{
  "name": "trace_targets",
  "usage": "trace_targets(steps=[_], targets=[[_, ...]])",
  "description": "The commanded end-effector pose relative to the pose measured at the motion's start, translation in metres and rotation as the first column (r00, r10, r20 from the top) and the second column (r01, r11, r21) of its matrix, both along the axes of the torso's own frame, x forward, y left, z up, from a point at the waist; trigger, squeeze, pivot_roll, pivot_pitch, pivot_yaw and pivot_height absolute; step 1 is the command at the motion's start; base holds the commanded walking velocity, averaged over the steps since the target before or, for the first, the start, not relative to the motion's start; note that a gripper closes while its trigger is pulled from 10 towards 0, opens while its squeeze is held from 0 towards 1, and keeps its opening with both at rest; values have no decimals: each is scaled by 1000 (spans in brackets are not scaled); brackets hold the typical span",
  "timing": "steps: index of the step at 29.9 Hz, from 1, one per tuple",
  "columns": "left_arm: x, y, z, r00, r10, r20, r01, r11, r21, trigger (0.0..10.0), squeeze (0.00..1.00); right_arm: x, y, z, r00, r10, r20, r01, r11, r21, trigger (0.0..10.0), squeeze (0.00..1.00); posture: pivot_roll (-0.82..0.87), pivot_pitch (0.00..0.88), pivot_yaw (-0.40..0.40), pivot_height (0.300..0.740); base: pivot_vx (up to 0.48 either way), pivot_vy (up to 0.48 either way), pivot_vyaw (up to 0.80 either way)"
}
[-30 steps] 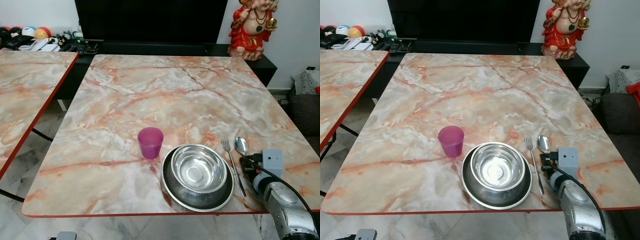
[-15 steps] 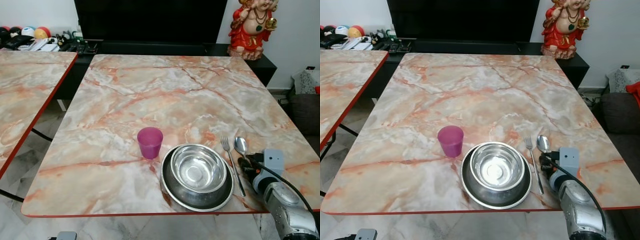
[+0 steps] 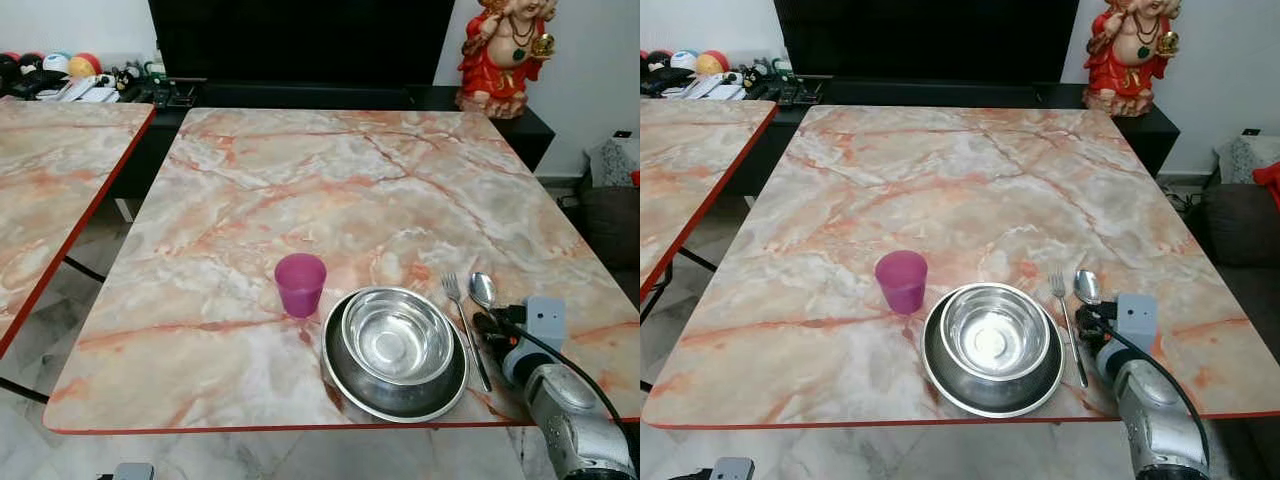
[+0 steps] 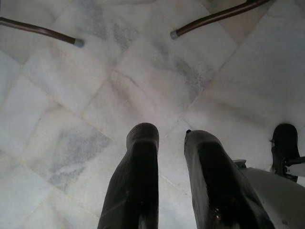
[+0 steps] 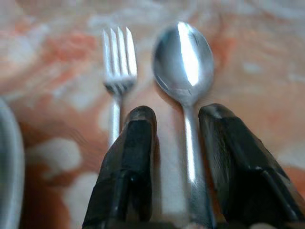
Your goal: Setting the table
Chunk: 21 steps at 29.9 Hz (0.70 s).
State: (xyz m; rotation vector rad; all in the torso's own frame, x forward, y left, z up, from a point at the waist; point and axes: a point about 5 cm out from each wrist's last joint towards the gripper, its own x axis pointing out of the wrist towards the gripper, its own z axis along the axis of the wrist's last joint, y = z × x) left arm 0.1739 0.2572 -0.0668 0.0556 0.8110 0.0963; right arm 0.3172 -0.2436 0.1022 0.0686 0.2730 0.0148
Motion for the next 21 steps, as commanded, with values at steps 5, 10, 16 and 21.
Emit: trace_targets(steps=[5,10,16,21], targets=[[-6,0,-3,1000,-10,-29,10,1000,4,10000,0,4,-2,15,997,-9,80,12,999,-37,10000,0,27,105,-5,740,0,0,0],[-6,0,-4,1000,-6,-30,6,1000,5,10000,0,8,-1,35,980,-20,196,37,996,-82,10000,0,28,96,-7,740,0,0,0],[-6,-1,-4,1000,-7,-29,7,1000,4,10000,0,12,-4,56,946,-70,318,98,992,-75,10000,0,27,73,-9,740,0,0,0],[-7,-1,-4,999,-8,-33,8,1000,4,10000,0,12,-4,65,922,-93,377,125,990,-59,10000,0,27,59,-12,740,0,0,0]])
